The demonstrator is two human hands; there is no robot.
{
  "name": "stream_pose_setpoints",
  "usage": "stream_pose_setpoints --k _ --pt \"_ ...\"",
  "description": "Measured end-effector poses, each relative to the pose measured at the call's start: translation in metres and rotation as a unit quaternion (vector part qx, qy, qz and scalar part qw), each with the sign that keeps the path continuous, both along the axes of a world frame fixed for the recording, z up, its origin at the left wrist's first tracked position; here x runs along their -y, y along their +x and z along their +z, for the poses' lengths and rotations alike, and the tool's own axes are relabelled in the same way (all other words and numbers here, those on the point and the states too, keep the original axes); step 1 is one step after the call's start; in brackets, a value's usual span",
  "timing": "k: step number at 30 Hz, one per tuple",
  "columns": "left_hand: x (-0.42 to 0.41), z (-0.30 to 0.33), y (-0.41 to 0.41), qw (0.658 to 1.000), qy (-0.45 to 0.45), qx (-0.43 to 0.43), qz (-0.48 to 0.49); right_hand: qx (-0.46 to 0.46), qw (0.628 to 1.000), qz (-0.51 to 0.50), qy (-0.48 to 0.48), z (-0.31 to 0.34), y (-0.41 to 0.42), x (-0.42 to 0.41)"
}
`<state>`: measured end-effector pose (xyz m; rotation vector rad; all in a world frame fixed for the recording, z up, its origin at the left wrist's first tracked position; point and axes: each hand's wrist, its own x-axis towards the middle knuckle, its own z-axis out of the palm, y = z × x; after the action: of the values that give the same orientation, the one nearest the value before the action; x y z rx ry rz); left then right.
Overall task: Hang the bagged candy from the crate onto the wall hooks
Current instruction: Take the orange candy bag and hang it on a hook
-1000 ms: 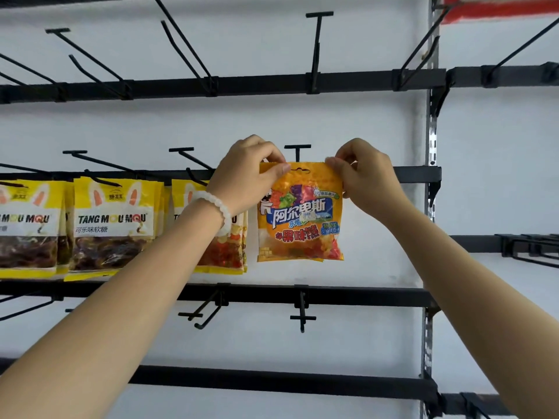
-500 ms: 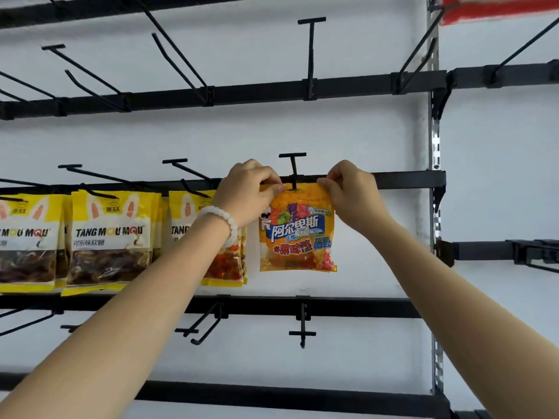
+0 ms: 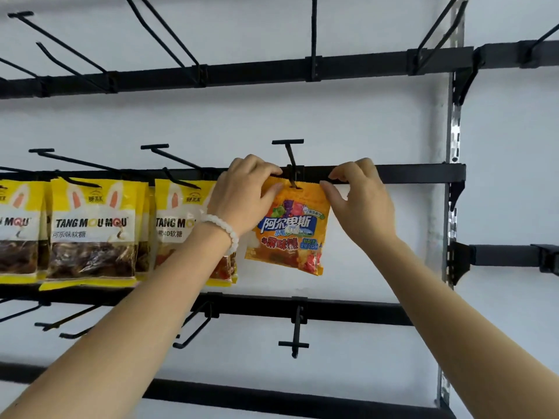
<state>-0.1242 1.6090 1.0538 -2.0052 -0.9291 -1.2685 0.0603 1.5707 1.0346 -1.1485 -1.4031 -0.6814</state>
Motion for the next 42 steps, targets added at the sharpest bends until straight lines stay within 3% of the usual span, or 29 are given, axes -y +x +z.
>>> stream_pose_setpoints --k 5,18,23,30,37,42 --pt "0.023 -0.029 -0.017 0.998 0.056 0.001 0.037 0.076 0.997 0.006 0.024 -0.017 -0.006 0.019" --pt "0.124 -0.160 -0.105 0.985 -0.080 0.012 0.149 0.208 0.975 0.068 -0.020 -0.111 -0.109 0.090" --pt "0.160 -0.210 -0.167 0.978 -0.129 -0.003 0.161 0.221 0.969 0.084 -0.072 -0.169 -0.171 0.112" --pt "0.202 -0.281 -0.310 0.970 -0.187 -0.044 0.152 0.172 0.969 0.052 -0.168 -0.267 -0.305 0.147" --pt "0.240 -0.379 -0.425 0.918 -0.328 -0.077 0.209 0.170 0.927 0.047 -0.332 -0.363 -0.413 0.193" --pt "0.260 -0.461 -0.469 0.870 -0.446 -0.033 0.207 0.192 0.879 0.078 -0.429 -0.427 -0.456 0.205"
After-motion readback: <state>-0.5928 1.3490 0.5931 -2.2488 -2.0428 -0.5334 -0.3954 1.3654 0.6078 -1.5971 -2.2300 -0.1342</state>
